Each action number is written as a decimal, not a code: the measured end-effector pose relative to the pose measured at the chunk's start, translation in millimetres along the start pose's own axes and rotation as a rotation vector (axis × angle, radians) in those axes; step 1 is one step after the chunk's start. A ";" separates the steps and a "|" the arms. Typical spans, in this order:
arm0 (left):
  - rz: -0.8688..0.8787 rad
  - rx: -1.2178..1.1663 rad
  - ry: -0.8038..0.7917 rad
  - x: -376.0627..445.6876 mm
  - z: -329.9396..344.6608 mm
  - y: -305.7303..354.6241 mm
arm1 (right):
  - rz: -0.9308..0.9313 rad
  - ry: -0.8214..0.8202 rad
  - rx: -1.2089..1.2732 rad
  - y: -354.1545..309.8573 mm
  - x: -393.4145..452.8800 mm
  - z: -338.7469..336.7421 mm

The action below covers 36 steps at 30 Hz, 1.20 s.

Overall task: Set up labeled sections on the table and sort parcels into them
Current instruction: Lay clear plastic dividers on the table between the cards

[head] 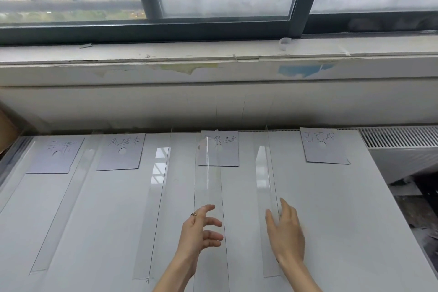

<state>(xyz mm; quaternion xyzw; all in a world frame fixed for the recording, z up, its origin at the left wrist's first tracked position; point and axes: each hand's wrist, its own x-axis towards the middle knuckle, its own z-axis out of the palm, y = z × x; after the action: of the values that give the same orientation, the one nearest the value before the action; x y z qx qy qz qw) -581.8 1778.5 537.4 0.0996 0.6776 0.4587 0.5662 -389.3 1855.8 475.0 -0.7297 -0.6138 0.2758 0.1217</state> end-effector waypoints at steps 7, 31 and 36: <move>0.018 -0.023 0.041 -2.3 0.1 -1.3 | -0.167 -0.247 0.361 -56.9 -66.3 -19.4; 0.172 -0.042 -0.215 -28.6 101.5 18.7 | -0.108 -0.137 0.362 -40.4 -54.5 -97.6; 0.217 0.160 -0.321 -50.1 189.6 -0.5 | -0.081 0.051 0.203 29.3 -9.0 -162.8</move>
<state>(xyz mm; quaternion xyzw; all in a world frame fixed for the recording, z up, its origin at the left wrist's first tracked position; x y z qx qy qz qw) -401.8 1841.9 582.7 0.2889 0.5981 0.4399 0.6044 -276.1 1867.1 595.3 -0.6952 -0.6082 0.3126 0.2216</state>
